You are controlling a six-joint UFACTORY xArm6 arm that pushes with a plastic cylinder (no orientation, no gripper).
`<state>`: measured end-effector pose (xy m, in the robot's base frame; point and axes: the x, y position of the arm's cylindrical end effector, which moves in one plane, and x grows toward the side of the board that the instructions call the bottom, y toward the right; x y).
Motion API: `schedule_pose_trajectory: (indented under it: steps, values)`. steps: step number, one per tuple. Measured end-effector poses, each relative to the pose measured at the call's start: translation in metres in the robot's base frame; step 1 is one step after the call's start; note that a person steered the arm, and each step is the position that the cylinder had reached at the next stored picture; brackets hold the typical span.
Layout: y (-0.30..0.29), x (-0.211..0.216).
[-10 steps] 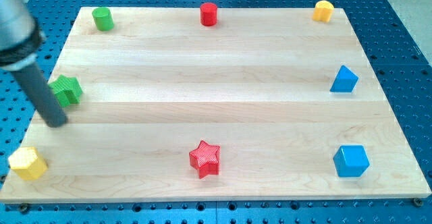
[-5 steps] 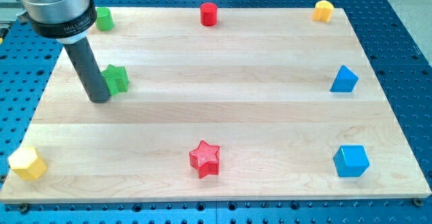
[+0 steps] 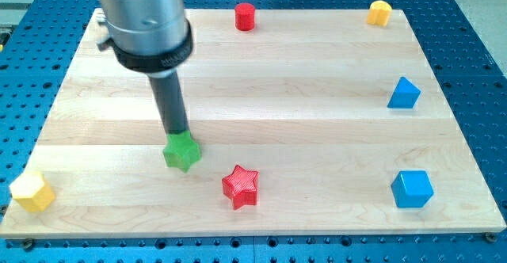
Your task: Place the green star top right to the red star
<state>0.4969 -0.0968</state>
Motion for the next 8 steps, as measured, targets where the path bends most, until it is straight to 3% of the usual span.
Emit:
schedule_pose_trajectory:
  steps: [1,3,6,7,8]
  values:
    - [-0.024,0.018]
    - [-0.005,0.039]
    - [0.007,0.039]
    - [0.007,0.020]
    - [0.040,-0.026]
